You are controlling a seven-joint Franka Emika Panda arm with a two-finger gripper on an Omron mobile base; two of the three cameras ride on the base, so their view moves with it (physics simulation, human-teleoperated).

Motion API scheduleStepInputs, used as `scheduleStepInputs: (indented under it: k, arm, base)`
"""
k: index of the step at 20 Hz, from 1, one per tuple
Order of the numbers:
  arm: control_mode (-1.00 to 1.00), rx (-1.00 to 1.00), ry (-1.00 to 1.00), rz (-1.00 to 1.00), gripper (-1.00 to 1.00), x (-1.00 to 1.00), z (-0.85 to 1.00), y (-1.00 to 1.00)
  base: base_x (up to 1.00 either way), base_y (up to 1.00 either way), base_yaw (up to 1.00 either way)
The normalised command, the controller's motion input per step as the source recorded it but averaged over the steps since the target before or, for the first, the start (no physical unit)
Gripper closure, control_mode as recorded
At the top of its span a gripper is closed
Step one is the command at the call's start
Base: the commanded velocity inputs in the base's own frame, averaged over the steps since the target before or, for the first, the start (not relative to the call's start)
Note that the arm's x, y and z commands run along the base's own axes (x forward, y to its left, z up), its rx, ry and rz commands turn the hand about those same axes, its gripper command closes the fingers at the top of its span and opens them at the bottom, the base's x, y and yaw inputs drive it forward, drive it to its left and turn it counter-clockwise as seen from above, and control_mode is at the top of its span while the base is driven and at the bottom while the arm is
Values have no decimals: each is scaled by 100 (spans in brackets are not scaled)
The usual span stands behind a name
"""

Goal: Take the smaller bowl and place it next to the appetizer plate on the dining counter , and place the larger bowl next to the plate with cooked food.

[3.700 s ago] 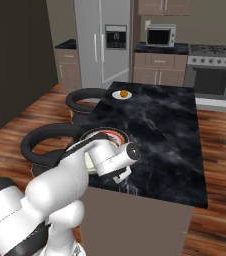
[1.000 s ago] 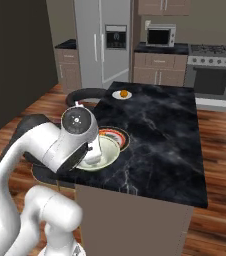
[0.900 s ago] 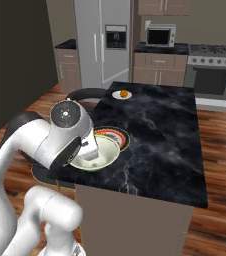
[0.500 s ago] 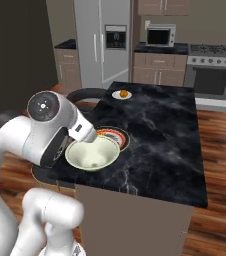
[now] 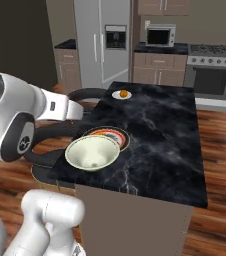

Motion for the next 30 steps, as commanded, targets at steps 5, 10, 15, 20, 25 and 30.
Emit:
scheduleStepInputs:
  k: [5, 10, 15, 20, 25, 30]
  arm:
    - [-100, -18, 1, -1, -100, -63, 35, -1]
    - [100, 0, 0, 0, -100, 0, 0, 0]
    - [100, 0, 0, 0, -100, 0, 0, 0]
    - [100, 0, 0, 0, -100, 0, 0, 0]
    - [100, 0, 0, 0, -100, 0, 0, 0]
    - [100, 0, 0, 0, -100, 0, 0, 0]
  base:
    - [0, 0, 0]
    - [-25, -70, -15]
    - [-22, -100, -29]
    - [-3, -97, -53]
    - [4, -39, -78]
    - [0, 1, -97]
